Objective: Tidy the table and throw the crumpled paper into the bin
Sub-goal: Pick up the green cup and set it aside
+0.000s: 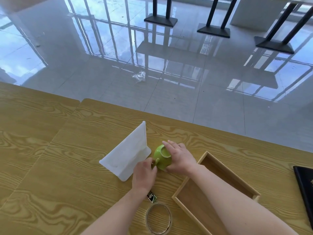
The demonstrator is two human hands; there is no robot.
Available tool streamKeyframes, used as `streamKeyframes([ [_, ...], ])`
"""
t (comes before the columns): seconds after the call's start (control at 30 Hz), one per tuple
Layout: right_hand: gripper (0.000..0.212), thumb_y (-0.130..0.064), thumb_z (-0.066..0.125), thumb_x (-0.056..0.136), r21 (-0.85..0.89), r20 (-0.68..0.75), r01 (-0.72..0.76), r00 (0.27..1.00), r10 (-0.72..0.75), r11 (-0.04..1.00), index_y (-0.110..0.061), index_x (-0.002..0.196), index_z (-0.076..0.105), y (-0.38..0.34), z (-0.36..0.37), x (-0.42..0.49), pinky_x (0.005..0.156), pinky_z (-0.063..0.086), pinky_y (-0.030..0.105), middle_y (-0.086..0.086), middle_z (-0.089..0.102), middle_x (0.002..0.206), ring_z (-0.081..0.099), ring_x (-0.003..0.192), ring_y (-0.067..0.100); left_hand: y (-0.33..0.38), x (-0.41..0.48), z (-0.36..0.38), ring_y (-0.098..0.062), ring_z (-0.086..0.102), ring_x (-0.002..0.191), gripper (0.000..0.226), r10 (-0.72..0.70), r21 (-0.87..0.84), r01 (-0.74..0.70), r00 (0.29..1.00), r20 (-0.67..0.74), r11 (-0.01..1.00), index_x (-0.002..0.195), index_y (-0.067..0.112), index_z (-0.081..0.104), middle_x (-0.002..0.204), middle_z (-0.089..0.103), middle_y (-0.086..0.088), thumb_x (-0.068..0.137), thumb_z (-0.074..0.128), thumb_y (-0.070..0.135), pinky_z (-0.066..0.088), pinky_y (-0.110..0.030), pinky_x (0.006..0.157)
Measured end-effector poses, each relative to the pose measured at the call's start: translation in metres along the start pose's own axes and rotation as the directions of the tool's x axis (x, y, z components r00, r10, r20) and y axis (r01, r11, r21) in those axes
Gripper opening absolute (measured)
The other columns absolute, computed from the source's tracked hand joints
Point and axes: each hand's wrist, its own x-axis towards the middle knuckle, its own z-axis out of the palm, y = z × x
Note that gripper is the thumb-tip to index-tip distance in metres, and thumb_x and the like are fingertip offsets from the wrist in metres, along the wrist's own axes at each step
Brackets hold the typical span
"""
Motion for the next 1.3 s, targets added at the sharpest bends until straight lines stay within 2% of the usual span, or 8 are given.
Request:
streamKeyframes([
  [0.17, 0.1, -0.06, 0.072, 0.069, 0.227, -0.122, 0.045, 0.992, -0.017, 0.973, -0.034, 0.151, 0.023, -0.002, -0.016, -0.023, 0.108, 0.036, 0.04, -0.003, 0.048, 0.144, 0.037, 0.128, 0.021, -0.001, -0.011, -0.019, -0.012, 0.066, 0.062, 0.014, -0.121, -0.288, 0.136, 0.99, 0.071, 0.948, 0.08, 0.023, 0.078, 0.062, 0.071, 0.003, 0.084, 0.067, 0.015, 0.051, -0.029, 0.062],
  [0.3, 0.079, -0.075, 0.056, 0.077, 0.456, -0.125, 0.045, 0.992, 0.014, 0.889, -0.041, 0.145, 0.036, -0.001, -0.024, -0.039, 0.104, 0.037, 0.037, -0.003, 0.054, 0.127, 0.04, 0.125, 0.015, 0.0, -0.024, -0.032, -0.022, 0.061, 0.056, 0.023, -0.204, -0.653, 0.346, 0.936, 0.286, 0.674, 0.073, 0.008, 0.078, 0.062, 0.067, -0.016, 0.086, 0.061, 0.0, 0.055, -0.033, 0.057],
  [0.5, 0.053, -0.071, 0.053, 0.083, 0.741, -0.04, -0.006, 0.998, 0.053, 0.672, -0.048, 0.131, 0.052, 0.007, -0.015, -0.059, 0.106, 0.044, 0.042, -0.011, 0.058, 0.133, 0.053, 0.123, 0.01, -0.007, -0.04, -0.049, -0.026, 0.065, 0.06, 0.017, -0.242, -0.709, 0.515, 0.856, 0.457, 0.483, 0.087, -0.005, 0.075, 0.072, 0.069, -0.024, 0.092, 0.059, -0.003, 0.058, -0.033, 0.057],
  [0.6, 0.025, -0.052, 0.054, 0.091, 0.841, -0.006, -0.05, 0.995, 0.102, 0.539, -0.052, 0.115, 0.063, -0.002, -0.005, -0.066, 0.086, 0.059, 0.046, -0.009, 0.063, 0.12, 0.06, 0.112, 0.017, -0.016, -0.049, -0.056, -0.026, 0.068, 0.064, 0.017, -0.228, -0.701, 0.558, 0.827, 0.514, 0.444, 0.094, -0.009, 0.072, 0.078, 0.07, -0.025, 0.095, 0.058, 0.001, 0.058, -0.033, 0.057],
  [0.73, 0.022, -0.033, 0.051, 0.1, 0.838, -0.03, -0.076, 0.982, 0.184, 0.541, -0.043, 0.104, 0.071, -0.021, 0.005, -0.074, 0.066, 0.061, 0.052, -0.003, 0.067, 0.105, 0.066, 0.094, 0.025, -0.029, -0.067, -0.062, -0.029, 0.07, 0.07, 0.025, -0.223, -0.695, 0.563, 0.823, 0.523, 0.448, 0.094, -0.006, 0.073, 0.087, 0.073, -0.027, 0.099, 0.056, 0.011, 0.062, -0.04, 0.067],
  [0.9, 0.02, -0.033, 0.053, 0.099, 0.814, 0.042, -0.12, 0.988, 0.15, 0.568, -0.036, 0.098, 0.073, -0.051, 0.02, -0.079, 0.054, 0.061, 0.045, 0.002, 0.068, 0.1, 0.07, 0.08, 0.027, -0.057, -0.096, -0.072, -0.027, 0.072, 0.08, 0.028, -0.273, -0.756, 0.422, 0.906, 0.325, 0.501, 0.098, 0.015, 0.079, 0.092, 0.077, -0.014, 0.102, 0.051, 0.015, 0.062, -0.04, 0.076],
  [1.13, 0.02, -0.039, 0.052, 0.097, 0.653, 0.148, -0.162, 0.985, 0.085, 0.739, -0.034, 0.104, 0.071, -0.105, 0.046, -0.071, 0.056, 0.061, 0.036, -0.002, 0.069, 0.101, 0.069, 0.079, 0.019, -0.108, -0.145, -0.086, -0.004, 0.07, 0.092, 0.022, -0.167, -0.537, 0.189, 0.982, 0.088, 0.822, 0.102, 0.032, 0.077, 0.095, 0.076, 0.015, 0.094, 0.066, 0.015, 0.056, -0.029, 0.084],
  [1.3, 0.024, -0.038, 0.049, 0.097, 0.562, 0.204, -0.173, 0.977, 0.067, 0.809, -0.026, 0.103, 0.069, -0.138, 0.065, -0.069, 0.062, 0.061, 0.042, 0.002, 0.066, 0.094, 0.065, 0.084, 0.024, -0.133, -0.165, -0.094, 0.0, 0.07, 0.093, 0.025, -0.203, -0.489, 0.216, 0.976, 0.08, 0.845, 0.103, 0.034, 0.077, 0.094, 0.076, 0.02, 0.092, 0.068, 0.013, 0.056, -0.027, 0.085],
])
